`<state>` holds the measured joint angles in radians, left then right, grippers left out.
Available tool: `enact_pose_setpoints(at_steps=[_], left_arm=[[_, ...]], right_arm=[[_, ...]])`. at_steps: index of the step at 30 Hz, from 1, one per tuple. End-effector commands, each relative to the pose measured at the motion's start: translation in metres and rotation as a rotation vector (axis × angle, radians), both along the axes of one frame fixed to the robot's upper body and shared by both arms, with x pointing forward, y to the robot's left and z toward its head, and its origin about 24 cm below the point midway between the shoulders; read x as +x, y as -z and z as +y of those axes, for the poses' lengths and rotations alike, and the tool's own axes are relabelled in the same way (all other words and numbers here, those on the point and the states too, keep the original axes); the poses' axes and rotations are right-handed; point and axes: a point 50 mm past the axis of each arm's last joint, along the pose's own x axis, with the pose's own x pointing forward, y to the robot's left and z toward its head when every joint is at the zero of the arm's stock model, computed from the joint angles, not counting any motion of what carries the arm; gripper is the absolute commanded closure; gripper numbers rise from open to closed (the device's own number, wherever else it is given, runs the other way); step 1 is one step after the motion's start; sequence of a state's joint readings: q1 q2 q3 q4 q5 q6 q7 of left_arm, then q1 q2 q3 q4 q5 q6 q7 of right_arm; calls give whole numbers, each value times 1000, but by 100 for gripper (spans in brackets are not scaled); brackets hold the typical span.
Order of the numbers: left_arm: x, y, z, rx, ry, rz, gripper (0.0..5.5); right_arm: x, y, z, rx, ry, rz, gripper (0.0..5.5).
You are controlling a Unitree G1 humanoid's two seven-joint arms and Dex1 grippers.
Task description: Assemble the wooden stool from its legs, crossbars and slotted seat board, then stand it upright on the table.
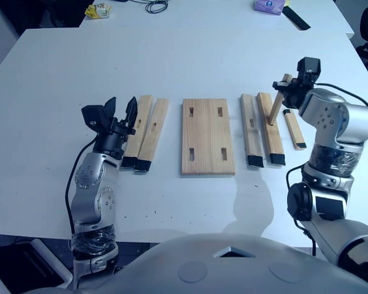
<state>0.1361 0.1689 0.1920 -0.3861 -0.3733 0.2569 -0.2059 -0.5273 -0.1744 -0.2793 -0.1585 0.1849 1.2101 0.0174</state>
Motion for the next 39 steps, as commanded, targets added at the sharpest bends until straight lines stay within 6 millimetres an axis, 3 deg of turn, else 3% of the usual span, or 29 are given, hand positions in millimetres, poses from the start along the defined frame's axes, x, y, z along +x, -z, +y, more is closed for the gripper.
enact_pose_setpoints(at_steps=[1,7,17,33,39], left_arm=[[3,-1,-1,1,35,7,256],[4,-2,-3,4,49,11,256],[9,-3,-3,8,72,11,256],[21,-13,2,23,118,4,256],[24,-16,3,31,139,6,256]], right_arm=[[-9,14,-3,2,-4,-11,508],[-19,32,-18,-43,-32,-64,508],[-39,35,-17,-3,-123,-257,508],[-88,95,-35,-45,-23,-239,508],[-91,101,-34,-29,5,-223,508]])
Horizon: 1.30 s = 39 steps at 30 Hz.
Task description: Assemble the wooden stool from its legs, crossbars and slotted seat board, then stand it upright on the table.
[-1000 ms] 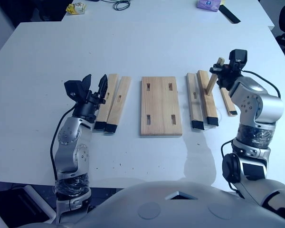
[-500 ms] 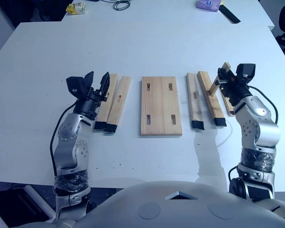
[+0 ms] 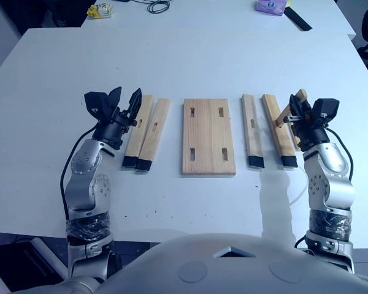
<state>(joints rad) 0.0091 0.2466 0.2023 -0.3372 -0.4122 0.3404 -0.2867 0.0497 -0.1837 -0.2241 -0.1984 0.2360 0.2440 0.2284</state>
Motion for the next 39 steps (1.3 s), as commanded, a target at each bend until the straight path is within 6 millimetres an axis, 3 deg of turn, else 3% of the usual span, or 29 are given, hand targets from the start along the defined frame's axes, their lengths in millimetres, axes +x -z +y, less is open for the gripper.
enact_pose_setpoints(at_steps=[1,11,18,19,32,39], left_arm=[[2,0,2,4,18,19,256],[2,1,-1,3,31,24,256],[2,1,1,7,26,22,256],[2,1,1,7,23,22,256],[-2,4,1,-3,9,22,256],[-6,6,3,-8,-9,26,256]], right_arm=[[-21,47,-8,33,73,252,508],[-22,51,-6,27,69,286,508],[-18,40,-4,6,23,243,508],[-18,38,-4,-3,12,233,471],[-13,16,-7,-24,-8,191,286],[-21,3,-12,-107,-84,196,282]])
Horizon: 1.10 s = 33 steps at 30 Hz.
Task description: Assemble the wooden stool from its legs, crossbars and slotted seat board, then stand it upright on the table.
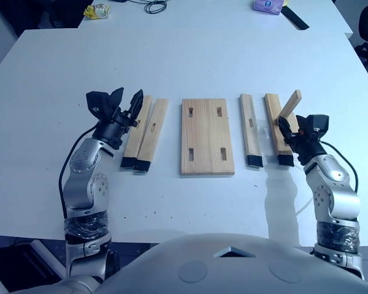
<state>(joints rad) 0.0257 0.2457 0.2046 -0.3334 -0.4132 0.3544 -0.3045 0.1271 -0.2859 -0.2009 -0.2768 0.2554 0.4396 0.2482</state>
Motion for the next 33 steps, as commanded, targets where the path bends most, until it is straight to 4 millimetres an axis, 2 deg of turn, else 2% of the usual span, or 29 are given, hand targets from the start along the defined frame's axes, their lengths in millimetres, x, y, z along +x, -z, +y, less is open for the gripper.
enact_pose_setpoints(at_steps=[1,5,10,13,15,17,20,23,25,27,30,33], left_arm=[[-3,0,2,-6,-20,-3,256],[-6,3,1,-10,-24,5,256],[-5,7,-2,-15,-4,22,256],[-8,14,-3,-19,10,50,256],[-13,19,-3,-18,-1,66,256],[-15,20,-5,-26,-3,64,256],[-10,20,-8,-29,3,55,256],[-6,18,-10,-35,11,41,256],[-4,17,-11,-34,15,35,256],[-3,16,-10,-39,12,31,256],[-5,18,-11,-40,8,34,256],[-7,19,-11,-43,4,38,256]], right_arm=[[-6,-12,-2,-60,-64,-9,282],[0,-42,2,-115,-157,-125,282],[18,-90,-2,-160,-62,-300,282],[23,-114,6,-144,-70,-379,282],[33,-128,18,-94,-90,-424,282],[43,-132,31,-24,-97,-439,282],[60,-112,43,-17,-72,-376,282],[71,-92,44,-39,-40,-315,282],[73,-85,41,-52,-20,-302,282],[74,-89,37,-46,-7,-319,282],[75,-106,31,-36,7,-386,282],[73,-133,28,-10,17,-493,282]])
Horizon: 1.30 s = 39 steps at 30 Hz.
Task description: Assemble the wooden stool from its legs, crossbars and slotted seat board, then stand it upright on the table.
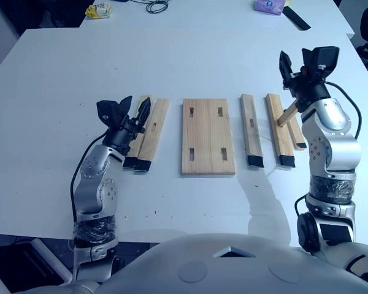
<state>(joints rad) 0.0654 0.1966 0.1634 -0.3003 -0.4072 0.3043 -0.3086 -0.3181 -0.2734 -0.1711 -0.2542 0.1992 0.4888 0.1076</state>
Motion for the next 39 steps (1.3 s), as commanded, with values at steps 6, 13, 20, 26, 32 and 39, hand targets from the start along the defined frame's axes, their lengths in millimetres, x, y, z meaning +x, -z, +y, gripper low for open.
enact_pose_setpoints(at_steps=[6,13,20,26,32,39], left_arm=[[-3,3,-1,0,-4,10,256],[-4,4,-1,-2,-2,17,256],[-9,6,-2,-5,-3,29,256],[-7,4,-2,-6,-6,18,256],[-4,-11,-1,-31,-12,-38,256],[-4,-25,-5,-38,-10,-84,256]], right_arm=[[0,-76,2,75,-1,-287,282],[-1,29,-5,-149,62,232,282],[-12,53,-1,-100,42,416,282],[-1,3,-1,30,46,172,282],[2,-69,18,103,-184,-70,282],[-7,-57,30,-89,-429,3,282]])
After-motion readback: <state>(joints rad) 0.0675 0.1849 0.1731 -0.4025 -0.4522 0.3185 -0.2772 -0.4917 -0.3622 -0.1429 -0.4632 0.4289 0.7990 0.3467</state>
